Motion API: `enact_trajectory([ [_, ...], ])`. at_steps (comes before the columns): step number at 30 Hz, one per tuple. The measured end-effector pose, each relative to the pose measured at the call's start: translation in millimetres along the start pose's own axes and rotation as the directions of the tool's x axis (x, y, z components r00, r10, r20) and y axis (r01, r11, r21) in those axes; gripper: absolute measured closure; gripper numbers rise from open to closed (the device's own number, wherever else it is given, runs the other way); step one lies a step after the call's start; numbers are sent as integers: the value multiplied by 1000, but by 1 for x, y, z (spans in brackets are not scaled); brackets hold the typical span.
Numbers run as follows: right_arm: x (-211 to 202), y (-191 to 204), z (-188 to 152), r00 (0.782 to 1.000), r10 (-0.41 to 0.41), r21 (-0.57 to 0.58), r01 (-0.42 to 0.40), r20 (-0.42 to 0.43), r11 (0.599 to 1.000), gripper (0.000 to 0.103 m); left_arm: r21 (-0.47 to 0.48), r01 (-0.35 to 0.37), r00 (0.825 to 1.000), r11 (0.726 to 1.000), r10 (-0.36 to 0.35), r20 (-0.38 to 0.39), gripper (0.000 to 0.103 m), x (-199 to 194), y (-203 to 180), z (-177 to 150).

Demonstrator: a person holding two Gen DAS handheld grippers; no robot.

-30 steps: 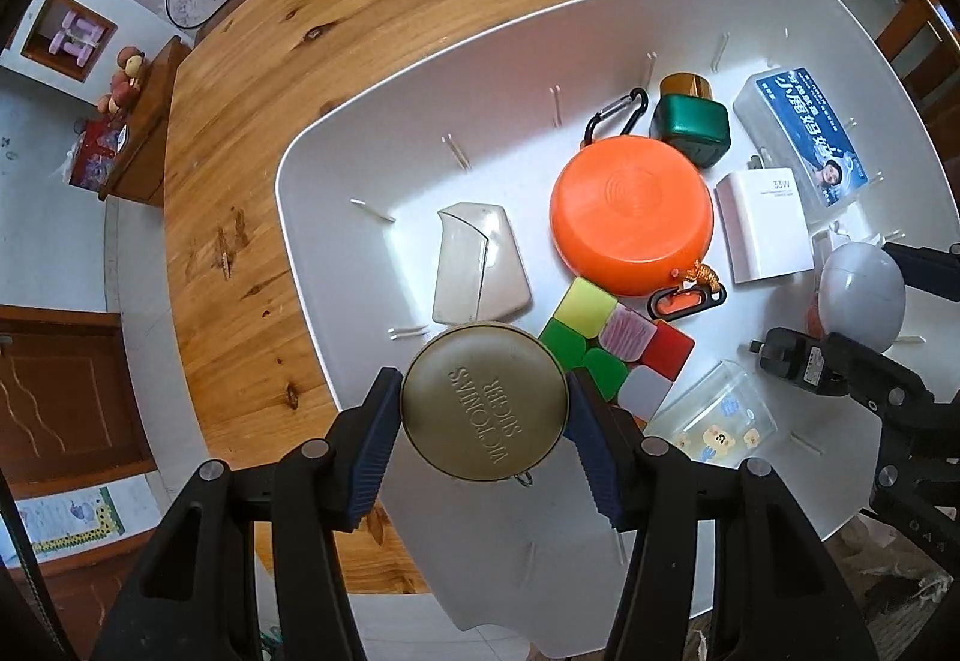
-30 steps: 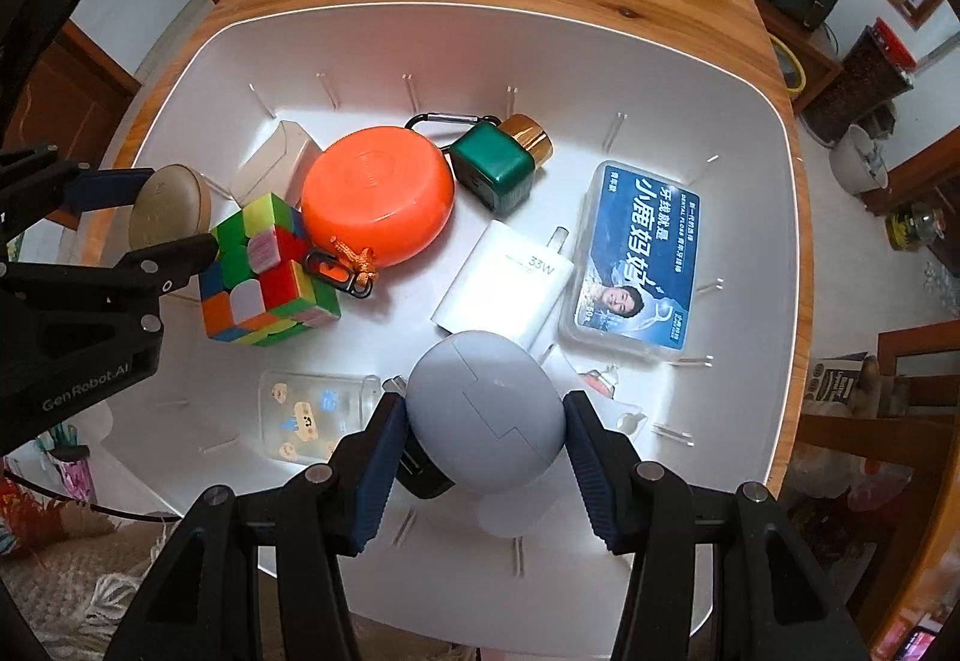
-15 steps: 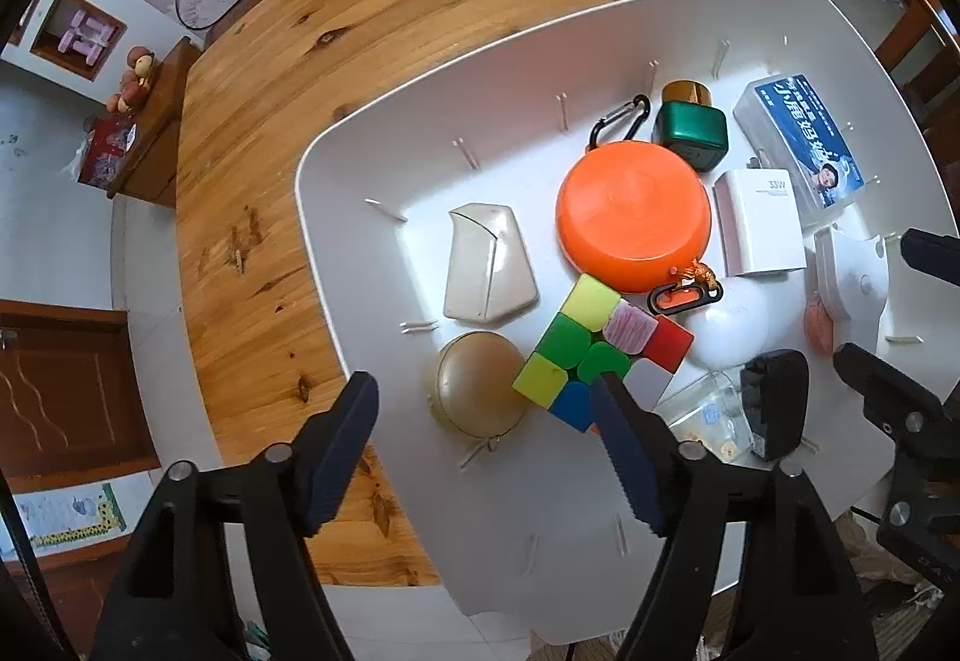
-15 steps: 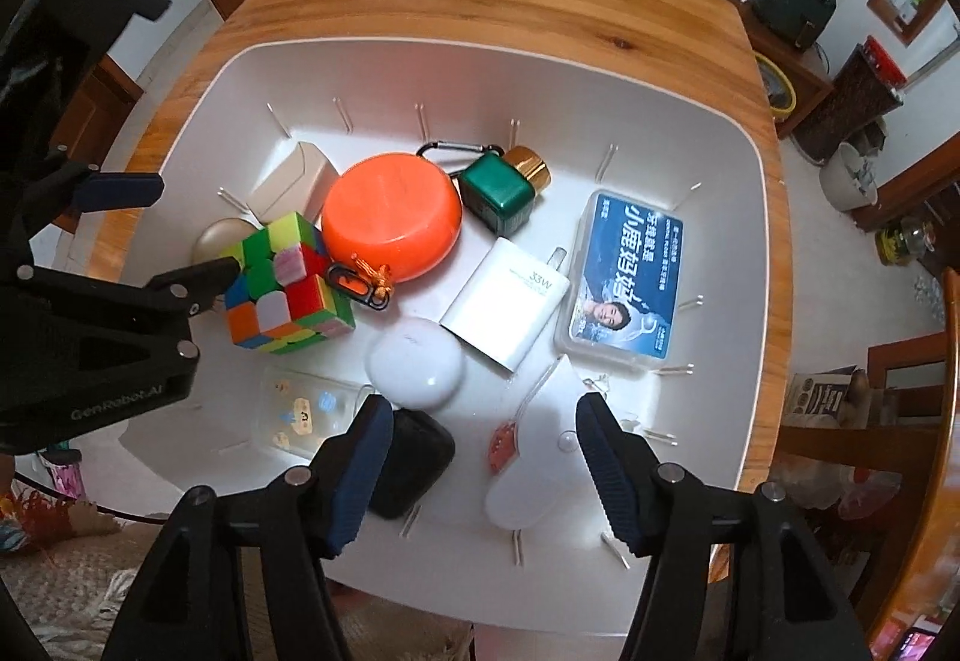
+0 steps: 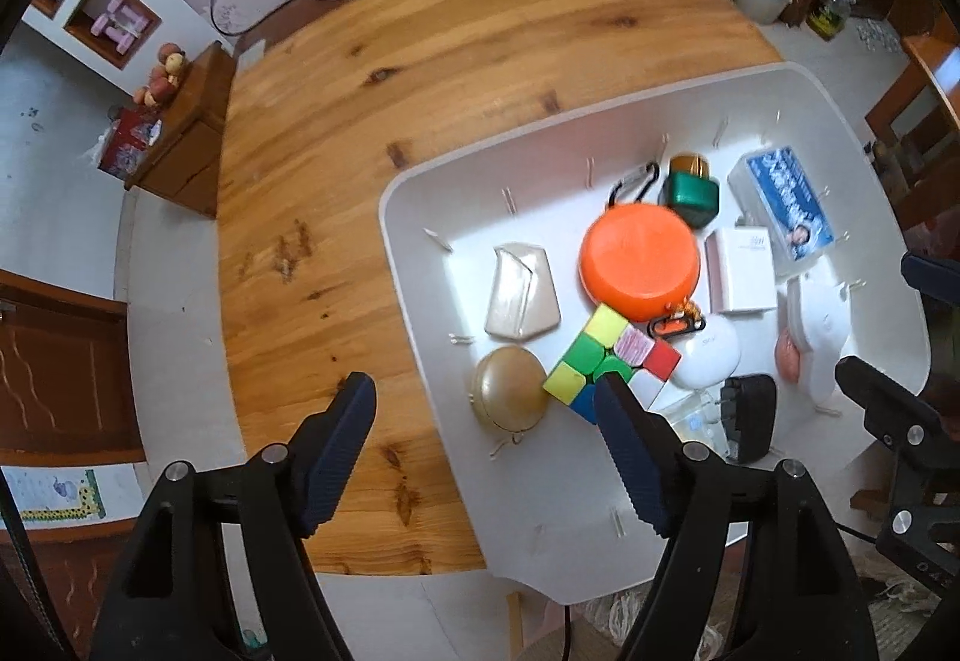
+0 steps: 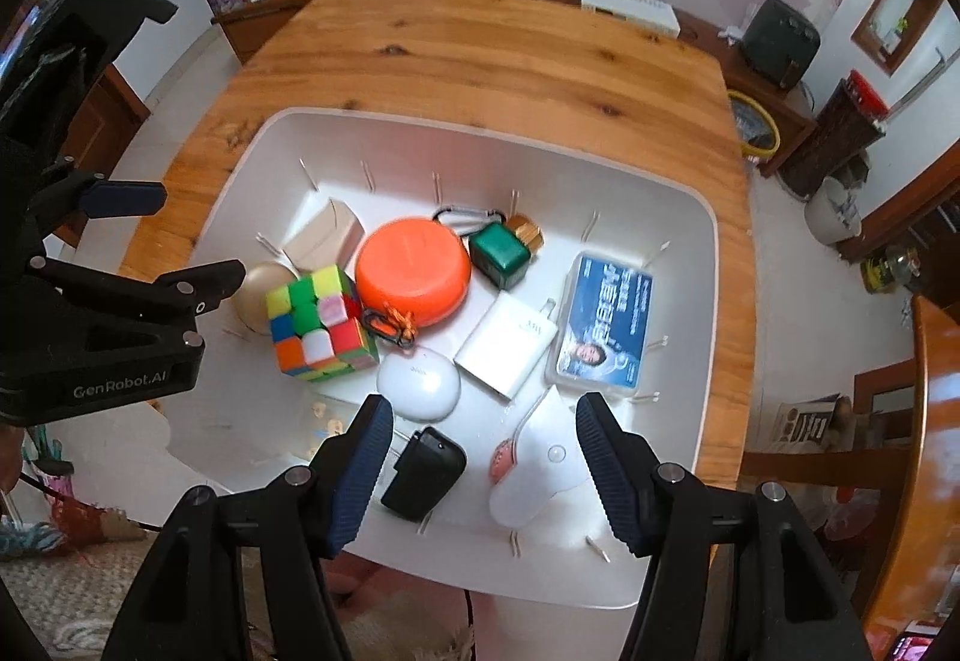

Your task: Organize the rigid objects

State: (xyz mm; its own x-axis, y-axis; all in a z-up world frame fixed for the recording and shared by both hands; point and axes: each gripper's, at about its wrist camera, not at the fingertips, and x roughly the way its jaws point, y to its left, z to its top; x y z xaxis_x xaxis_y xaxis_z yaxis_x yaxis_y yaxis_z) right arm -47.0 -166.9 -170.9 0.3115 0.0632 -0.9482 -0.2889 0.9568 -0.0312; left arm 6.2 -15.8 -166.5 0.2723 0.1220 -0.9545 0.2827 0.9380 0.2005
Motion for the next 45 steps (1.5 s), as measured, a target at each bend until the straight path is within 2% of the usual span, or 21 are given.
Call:
enact_trajectory([
  [7, -24, 1, 4, 998, 32, 30, -34, 48, 999, 38, -43, 29, 997, 999, -25, 78, 25, -35, 14, -2],
  [20, -78, 12, 17, 985, 9, 76, -23, 170, 997, 38, -119, 70, 975, 990, -43, 217, 25, -91, 33, -6],
  [26, -111, 11, 25, 960, -54, 122, 21, 274, 992, 38, -179, 89, 958, 980, -35, 286, 25, -117, 46, -4],
  [29, -127, 11, 29, 943, -64, 137, 20, 325, 990, 30, -202, 105, 950, 974, -38, 311, 25, -126, 50, -4],
  [31, -136, 10, 32, 933, -71, 148, 20, 354, 989, 29, -213, 106, 945, 971, -31, 325, 25, -130, 52, -4],
  [40, -156, 6, 43, 916, -69, 183, -5, 395, 983, 29, -265, 114, 927, 958, -7, 374, 25, -142, 60, -6],
  [43, -164, 6, 42, 906, -75, 194, -8, 417, 981, 23, -285, 124, 922, 951, -5, 387, 25, -145, 65, -7],
  [45, -169, 5, 42, 898, -82, 202, -8, 433, 979, 22, -294, 127, 920, 947, -1, 393, 25, -147, 66, -8],
])
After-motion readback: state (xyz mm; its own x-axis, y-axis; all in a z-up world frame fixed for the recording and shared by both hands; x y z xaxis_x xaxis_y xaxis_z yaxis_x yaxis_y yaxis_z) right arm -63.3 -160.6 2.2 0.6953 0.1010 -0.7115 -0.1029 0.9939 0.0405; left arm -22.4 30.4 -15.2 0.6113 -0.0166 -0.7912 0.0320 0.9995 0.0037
